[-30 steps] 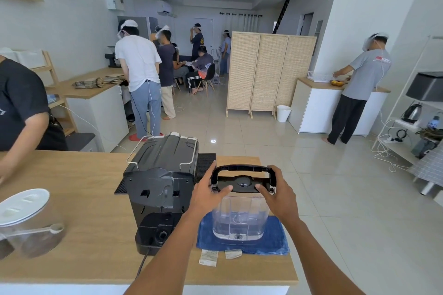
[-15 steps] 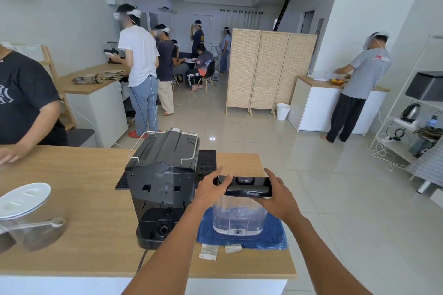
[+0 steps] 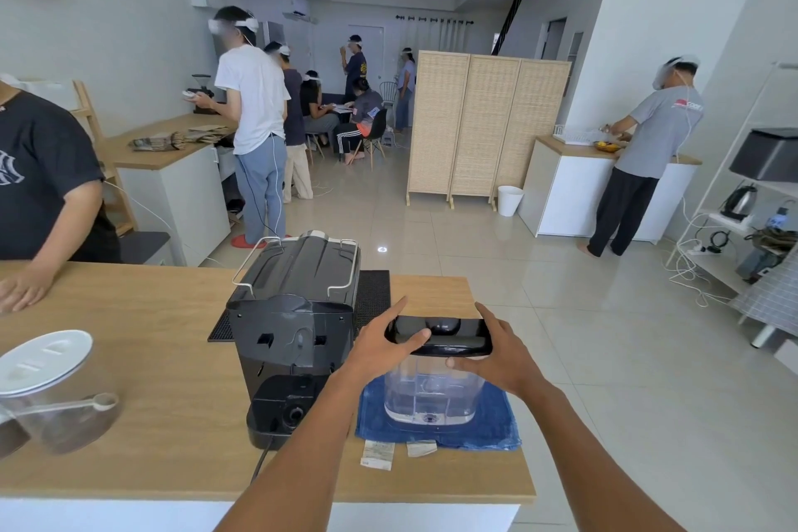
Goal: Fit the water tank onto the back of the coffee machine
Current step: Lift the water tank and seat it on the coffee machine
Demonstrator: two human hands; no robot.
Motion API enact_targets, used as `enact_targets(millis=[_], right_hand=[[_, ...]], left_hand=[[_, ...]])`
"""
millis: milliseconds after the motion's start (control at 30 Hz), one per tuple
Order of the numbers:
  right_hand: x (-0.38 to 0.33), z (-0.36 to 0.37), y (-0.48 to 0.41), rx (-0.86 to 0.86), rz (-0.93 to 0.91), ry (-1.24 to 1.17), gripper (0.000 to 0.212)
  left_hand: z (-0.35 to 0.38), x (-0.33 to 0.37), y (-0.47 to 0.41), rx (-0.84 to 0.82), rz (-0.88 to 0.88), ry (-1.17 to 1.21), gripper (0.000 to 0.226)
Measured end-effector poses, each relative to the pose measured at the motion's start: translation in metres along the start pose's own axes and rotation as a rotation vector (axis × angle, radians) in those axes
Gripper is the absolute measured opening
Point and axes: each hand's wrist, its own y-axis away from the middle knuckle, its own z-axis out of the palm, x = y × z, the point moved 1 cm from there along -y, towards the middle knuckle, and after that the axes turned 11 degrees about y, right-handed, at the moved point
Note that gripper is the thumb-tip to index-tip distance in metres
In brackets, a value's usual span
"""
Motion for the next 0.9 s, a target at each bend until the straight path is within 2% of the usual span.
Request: enact_targets(millis=[167,300,400,500,633,700,900], right_hand=[[0.000,0.003,-0.005,0.015,0.028,-0.005,0.115],[-0.001,0.004,-0.007,0.021,0.029,0.000,0.094],[0.000,0.005,-0.006,0.033,0.013,-0.020,0.085],[0.001,0.007,-0.004,0.031,0.006,-0.072,0.087],[0.006,0.013,-0.002,0.047,0.020,-0.121,0.098],[0.007,0.015,-0.001,0.058,0.005,-0.119,0.097],[0.012,0.021,0.010,0.135,-0.037,-0.171,0.088]], left_hand=[[-0.002,-0.007,0.000,-0.039,0.017,-0.061,0.087],[-0.002,-0.011,-0.001,-0.021,0.036,-0.122,0.072],[-0.002,-0.014,-0.002,-0.008,0.024,-0.163,0.078],[-0.003,-0.020,-0.005,-0.016,0.042,-0.190,0.081],[-0.002,-0.023,-0.004,0.004,0.096,-0.234,0.070],[0.001,-0.022,-0.001,0.022,0.115,-0.254,0.065],[0.004,-0.025,0.008,0.000,0.150,-0.263,0.072]])
